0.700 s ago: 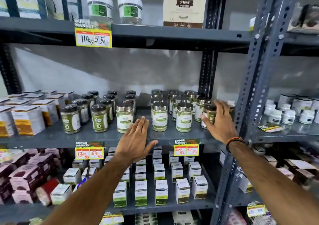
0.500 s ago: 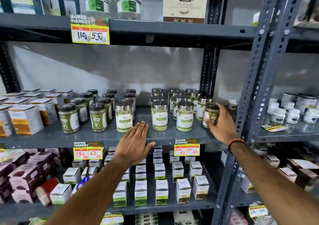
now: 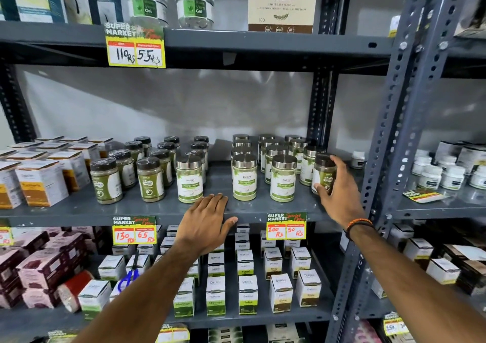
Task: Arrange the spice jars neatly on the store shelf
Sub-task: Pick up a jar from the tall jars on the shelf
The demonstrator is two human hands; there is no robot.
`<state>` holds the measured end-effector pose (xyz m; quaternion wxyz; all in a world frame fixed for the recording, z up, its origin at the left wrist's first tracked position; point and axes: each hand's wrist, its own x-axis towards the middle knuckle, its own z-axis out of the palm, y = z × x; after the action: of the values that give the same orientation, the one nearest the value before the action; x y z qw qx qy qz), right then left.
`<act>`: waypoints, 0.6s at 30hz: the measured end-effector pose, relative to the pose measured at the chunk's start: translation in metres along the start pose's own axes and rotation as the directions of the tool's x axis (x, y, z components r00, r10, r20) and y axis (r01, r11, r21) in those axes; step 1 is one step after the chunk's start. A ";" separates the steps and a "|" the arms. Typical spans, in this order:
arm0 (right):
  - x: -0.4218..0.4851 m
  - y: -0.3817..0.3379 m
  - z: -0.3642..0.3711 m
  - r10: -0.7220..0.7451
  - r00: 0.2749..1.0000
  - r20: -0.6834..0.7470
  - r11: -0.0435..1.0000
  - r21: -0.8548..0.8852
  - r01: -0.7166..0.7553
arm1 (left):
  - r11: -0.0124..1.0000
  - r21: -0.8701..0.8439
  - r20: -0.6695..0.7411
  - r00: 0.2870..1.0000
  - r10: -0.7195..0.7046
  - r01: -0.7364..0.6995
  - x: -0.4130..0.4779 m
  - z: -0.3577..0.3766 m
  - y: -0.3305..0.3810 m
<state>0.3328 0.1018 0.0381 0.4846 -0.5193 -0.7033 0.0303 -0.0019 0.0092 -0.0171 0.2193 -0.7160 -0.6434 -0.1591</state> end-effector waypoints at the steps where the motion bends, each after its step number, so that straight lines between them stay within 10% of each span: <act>1: -0.002 -0.007 -0.003 -0.022 0.999 -0.026 1.000 -0.008 0.022 | 1.000 0.002 0.008 1.000 -0.001 0.001 0.000 -0.001 0.000; 18: -0.029 -0.218 0.029 -0.319 0.948 0.008 0.897 0.324 0.300 | 0.997 0.050 -0.108 0.992 -0.059 0.065 -0.048 -0.141 -0.092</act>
<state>0.1593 -0.0075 0.1230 0.5390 -0.3146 -0.7771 0.0816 -0.0909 -0.0978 0.0893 0.2671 -0.6800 -0.6569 -0.1864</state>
